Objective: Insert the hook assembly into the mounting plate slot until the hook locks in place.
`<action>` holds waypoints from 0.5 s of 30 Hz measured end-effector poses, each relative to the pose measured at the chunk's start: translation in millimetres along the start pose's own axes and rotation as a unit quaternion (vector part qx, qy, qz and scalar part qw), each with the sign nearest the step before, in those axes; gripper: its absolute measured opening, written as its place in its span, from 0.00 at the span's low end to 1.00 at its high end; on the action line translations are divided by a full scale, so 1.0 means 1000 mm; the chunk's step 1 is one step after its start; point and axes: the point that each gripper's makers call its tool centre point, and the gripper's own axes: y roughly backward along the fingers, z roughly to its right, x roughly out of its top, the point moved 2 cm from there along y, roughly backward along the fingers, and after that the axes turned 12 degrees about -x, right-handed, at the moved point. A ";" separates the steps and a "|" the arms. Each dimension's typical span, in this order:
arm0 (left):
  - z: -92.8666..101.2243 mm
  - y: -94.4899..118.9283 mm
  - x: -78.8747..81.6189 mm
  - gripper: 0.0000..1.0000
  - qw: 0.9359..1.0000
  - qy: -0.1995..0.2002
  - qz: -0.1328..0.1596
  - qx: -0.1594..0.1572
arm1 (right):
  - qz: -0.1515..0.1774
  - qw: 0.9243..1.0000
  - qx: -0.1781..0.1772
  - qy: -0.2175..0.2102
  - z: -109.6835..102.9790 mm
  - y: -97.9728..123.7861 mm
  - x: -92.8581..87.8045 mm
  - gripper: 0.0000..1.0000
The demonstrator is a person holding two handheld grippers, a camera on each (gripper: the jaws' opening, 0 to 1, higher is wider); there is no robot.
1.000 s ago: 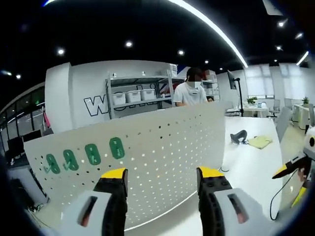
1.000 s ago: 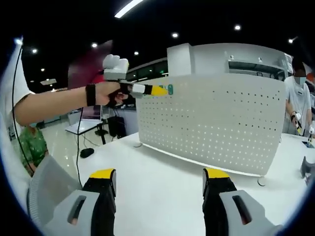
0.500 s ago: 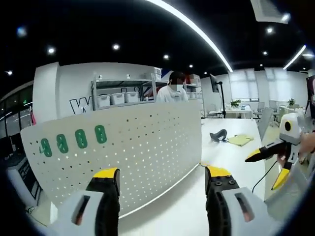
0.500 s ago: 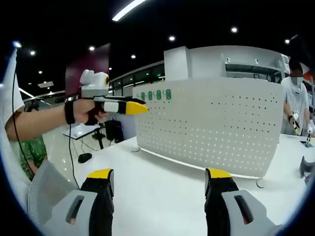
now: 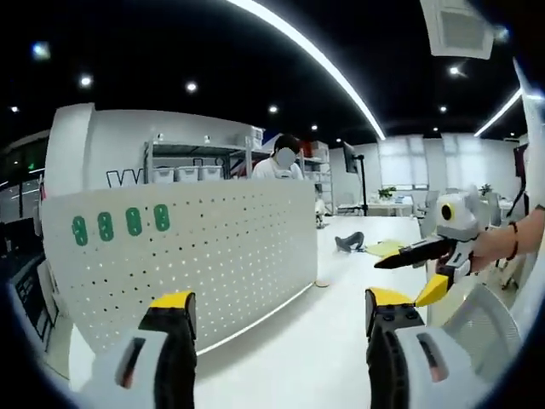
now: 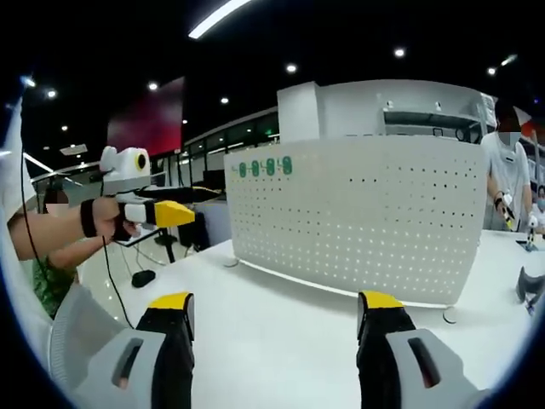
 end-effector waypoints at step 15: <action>0.025 0.043 -0.007 0.92 1.000 0.007 -0.007 -0.003 | 0.017 1.000 0.002 0.012 0.000 0.002 0.019 0.83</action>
